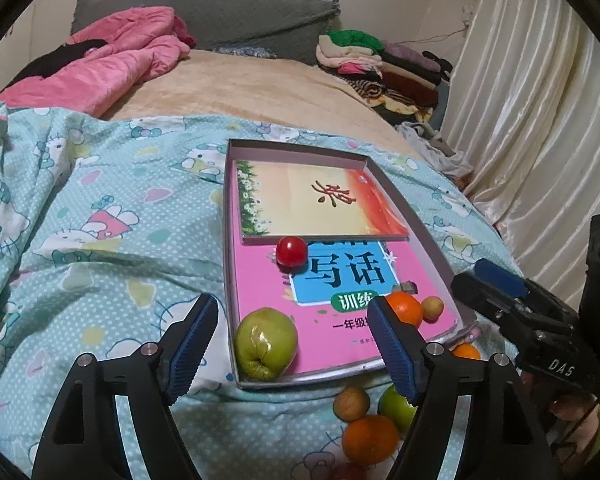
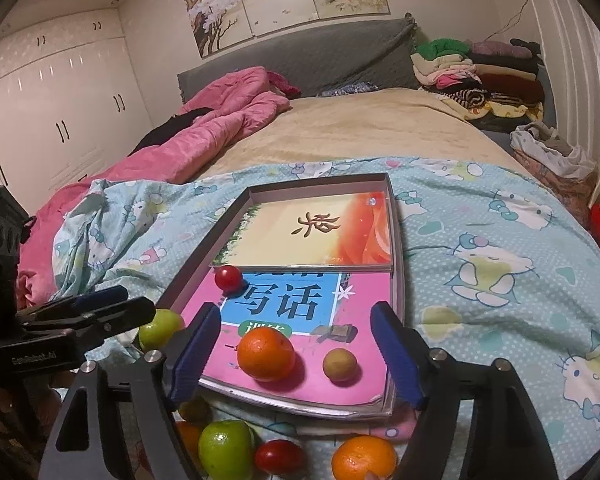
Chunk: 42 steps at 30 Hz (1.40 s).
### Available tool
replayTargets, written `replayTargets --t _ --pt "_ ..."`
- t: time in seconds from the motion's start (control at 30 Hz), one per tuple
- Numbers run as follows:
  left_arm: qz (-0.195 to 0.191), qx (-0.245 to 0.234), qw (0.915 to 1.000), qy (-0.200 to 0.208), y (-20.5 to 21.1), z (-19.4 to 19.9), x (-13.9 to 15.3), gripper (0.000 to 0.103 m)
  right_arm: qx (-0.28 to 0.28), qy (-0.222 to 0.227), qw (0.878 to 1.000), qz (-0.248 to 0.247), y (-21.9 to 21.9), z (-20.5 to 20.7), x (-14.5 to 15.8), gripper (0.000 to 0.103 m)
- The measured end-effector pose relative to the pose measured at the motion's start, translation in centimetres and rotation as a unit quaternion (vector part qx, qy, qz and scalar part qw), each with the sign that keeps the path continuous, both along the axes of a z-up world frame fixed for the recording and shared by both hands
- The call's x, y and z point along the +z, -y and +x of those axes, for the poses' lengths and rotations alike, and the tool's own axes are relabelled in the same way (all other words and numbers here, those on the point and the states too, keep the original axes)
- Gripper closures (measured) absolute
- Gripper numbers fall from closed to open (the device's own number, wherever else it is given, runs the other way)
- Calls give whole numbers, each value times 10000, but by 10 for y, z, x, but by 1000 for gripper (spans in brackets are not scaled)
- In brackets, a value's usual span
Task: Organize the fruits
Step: 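Withdraw both grippers from the tray toward the loose fruits on the bedspread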
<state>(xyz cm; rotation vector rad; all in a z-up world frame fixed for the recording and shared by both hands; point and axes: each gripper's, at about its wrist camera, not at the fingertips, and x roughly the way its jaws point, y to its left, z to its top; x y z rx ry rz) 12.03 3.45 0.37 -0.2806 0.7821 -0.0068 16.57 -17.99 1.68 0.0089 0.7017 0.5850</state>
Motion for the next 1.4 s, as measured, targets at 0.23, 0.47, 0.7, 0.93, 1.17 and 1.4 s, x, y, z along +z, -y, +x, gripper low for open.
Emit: replayTargets --t 0.23,0.47,0.7,0.93,1.17,1.4 --pt "58 -61 9999 79 3 -9 5 25 -57 109 9999 111 6 -6 7 20" --pt "71 -71 9999 67 3 -15 8 25 -117 148 9997 163 13 -11 12 20" --pt "50 -72 9999 120 3 -24 14 25 -137 148 9995 226 15 -19 18 19" --pt "104 -97 9999 76 7 -30 15 25 -72 146 9996 249 14 -31 22 19" --pt "124 -192 9996 -148 9 -41 10 25 -4 -86 9998 196 9 -42 17 19" --pt "146 -332 9990 -269 16 -49 6 25 115 -124 9998 -56 -3 -55 13 19"
